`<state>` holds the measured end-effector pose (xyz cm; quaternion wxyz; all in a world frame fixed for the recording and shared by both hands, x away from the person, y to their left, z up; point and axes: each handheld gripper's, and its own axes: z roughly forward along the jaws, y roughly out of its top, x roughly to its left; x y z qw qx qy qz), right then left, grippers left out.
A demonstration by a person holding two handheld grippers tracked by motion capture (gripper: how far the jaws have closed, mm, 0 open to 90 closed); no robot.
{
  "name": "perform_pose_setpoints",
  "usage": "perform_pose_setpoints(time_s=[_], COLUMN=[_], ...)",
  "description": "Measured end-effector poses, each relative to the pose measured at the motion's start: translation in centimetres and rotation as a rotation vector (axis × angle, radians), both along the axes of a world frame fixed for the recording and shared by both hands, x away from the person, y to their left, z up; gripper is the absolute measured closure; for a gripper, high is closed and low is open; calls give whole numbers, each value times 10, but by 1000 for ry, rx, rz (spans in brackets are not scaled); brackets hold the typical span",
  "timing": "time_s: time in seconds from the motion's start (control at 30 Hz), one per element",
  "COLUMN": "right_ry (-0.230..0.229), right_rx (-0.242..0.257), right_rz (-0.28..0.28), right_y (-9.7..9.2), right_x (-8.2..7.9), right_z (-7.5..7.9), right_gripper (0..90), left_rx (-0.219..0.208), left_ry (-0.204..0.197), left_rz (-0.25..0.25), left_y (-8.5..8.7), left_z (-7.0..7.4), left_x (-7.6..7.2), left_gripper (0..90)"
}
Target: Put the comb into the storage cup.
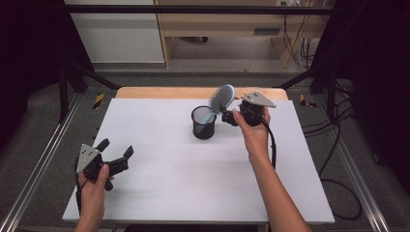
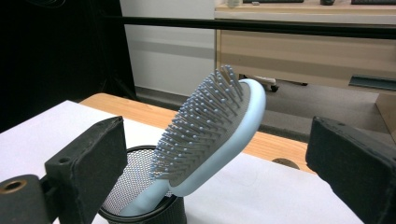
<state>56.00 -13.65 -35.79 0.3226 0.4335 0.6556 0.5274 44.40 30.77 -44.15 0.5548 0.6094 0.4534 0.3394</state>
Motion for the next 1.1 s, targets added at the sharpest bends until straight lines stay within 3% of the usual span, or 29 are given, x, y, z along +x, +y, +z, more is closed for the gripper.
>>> perform_pose_setpoints(time_s=[0.17, 0.4, 0.57, 0.67, 0.77, 0.97, 1.1], right_ry=[35, 37, 6, -11, -44, -87, -90], right_rx=[22, 40, 51, 84, 64, 23, 48], right_rz=[-5, -2, 7, 47, 51, 18, 28], right_y=[-5, -9, -13, -16, -19, -31, -42], right_x=[-2, -8, -13, -16, -20, -24, -29], right_z=[1, 2, 5, 7, 9, 10, 13], right_gripper=[53, 64, 69, 87, 83, 75, 89], left_rx=[2, 14, 30, 44, 70, 64, 74], left_ry=[-3, -5, -9, -4, -3, 9, 8], left_rz=[-4, 2, -4, -10, -23, -27, -37], left_y=[0, -2, -4, -7, -6, 1, 4], left_z=[0, 1, 2, 2, 2, 2, 2], left_x=[0, 0, -2, -2, -6, -12, -17], left_gripper=[29, 29, 37, 34, 31, 30, 30])
